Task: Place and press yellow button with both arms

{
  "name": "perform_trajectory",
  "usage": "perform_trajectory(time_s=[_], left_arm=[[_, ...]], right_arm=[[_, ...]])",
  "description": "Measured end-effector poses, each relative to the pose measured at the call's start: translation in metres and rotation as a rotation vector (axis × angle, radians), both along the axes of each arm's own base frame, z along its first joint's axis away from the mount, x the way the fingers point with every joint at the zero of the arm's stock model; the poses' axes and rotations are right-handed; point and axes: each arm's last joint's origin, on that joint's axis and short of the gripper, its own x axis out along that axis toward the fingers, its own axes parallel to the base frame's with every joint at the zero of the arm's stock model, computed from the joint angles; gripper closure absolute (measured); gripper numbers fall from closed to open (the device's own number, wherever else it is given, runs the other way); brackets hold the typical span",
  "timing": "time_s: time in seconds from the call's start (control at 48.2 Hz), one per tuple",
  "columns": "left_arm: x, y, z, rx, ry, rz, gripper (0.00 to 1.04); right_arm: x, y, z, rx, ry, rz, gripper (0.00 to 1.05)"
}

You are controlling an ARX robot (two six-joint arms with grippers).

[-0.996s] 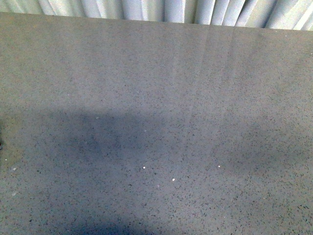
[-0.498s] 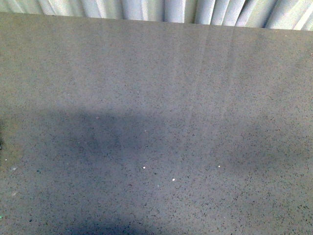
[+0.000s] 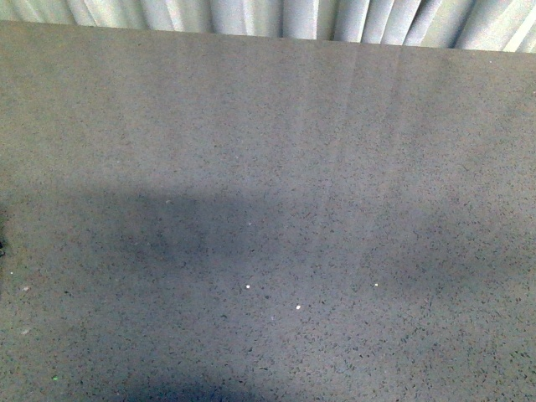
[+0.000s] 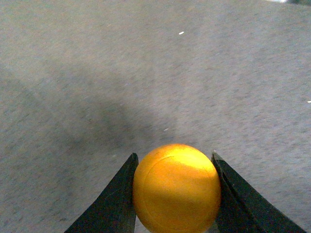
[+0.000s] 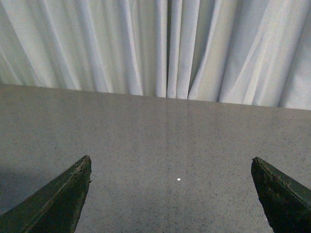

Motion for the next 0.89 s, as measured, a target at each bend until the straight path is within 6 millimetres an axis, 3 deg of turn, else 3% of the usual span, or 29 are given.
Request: perform_trajectory(time_s=[0.125,0.27,0.374,0.477,0.623,0.892], left_arm=[[0.011,-0.042,0.003,-0.011,-0.011,-0.089,0.7],[0.024,-0.131,-0.008,-0.057,0.01,-0.277,0.7],[0.021,-0.197,-0.025,-0.088,0.058,-0.424,0.7],[0.013,-0.241,-0.043,-0.104,0.113,-0.52,0.7],[0.006,-0.267,-0.062,-0.092,0.173,-0.568,0.7],[0.002,-0.274,-0.079,-0.074,0.223,-0.576,0.7]], right_arm=[[0.0,0.0,0.0,0.0,0.0,0.0,0.09],[0.0,0.0,0.0,0.0,0.0,0.0,0.09],[0.0,0.0,0.0,0.0,0.0,0.0,0.09],[0.0,0.0,0.0,0.0,0.0,0.0,0.09],[0.0,0.0,0.0,0.0,0.0,0.0,0.09],[0.0,0.0,0.0,0.0,0.0,0.0,0.09]])
